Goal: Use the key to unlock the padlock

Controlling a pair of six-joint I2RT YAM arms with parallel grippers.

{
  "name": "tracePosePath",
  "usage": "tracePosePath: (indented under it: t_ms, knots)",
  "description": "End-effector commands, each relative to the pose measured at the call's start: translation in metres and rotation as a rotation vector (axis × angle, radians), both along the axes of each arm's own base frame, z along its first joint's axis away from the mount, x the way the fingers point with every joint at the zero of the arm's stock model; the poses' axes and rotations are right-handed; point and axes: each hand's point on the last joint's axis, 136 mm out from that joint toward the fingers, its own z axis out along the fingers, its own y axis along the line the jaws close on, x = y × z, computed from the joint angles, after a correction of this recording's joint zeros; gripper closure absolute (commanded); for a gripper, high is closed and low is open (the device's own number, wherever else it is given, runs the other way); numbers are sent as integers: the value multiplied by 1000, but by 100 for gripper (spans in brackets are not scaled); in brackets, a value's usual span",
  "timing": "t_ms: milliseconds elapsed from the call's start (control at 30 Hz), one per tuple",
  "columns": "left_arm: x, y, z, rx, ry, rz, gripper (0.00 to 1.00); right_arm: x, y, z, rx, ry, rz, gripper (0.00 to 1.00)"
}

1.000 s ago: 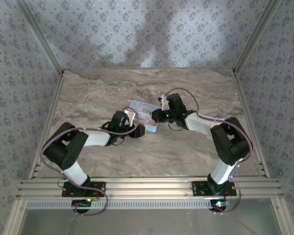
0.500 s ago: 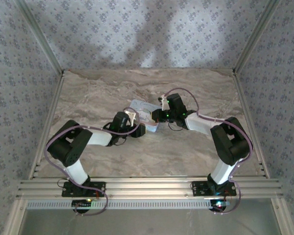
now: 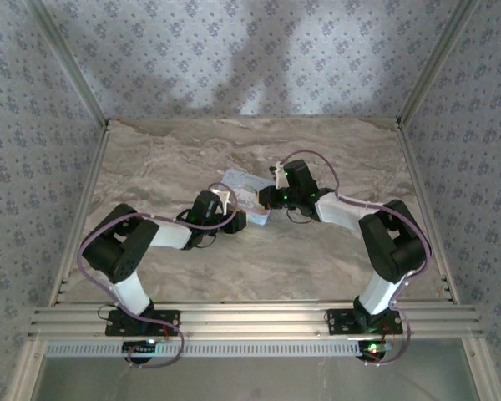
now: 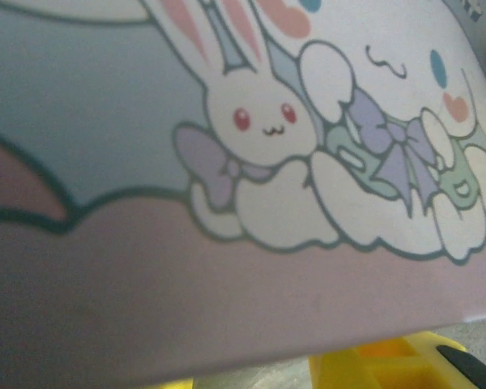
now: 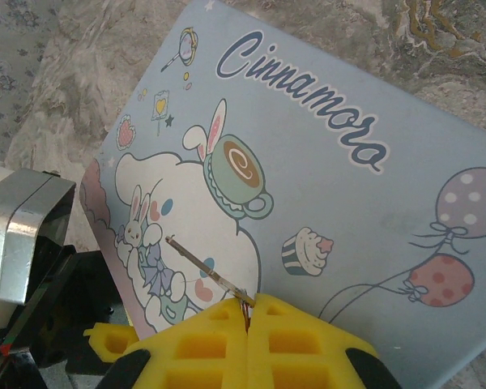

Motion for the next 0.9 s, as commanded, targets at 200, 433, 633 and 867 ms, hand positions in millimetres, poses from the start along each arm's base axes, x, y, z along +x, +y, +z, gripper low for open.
tracePosePath:
  t_ms: [200, 433, 633, 867]
  knots:
    - [7, -13, 6, -36, -21, 4, 66, -25, -12, -37, -88, 130, -13, 100]
    - [7, -13, 6, -40, -13, 12, 71, -25, -11, -36, -88, 125, -15, 100]
    - [5, -14, 14, -64, -3, 14, 73, -20, -9, -20, -69, 70, -16, 100]
    - [-3, -13, 35, -108, 48, 37, 75, -17, -22, 20, -79, -101, -67, 100]
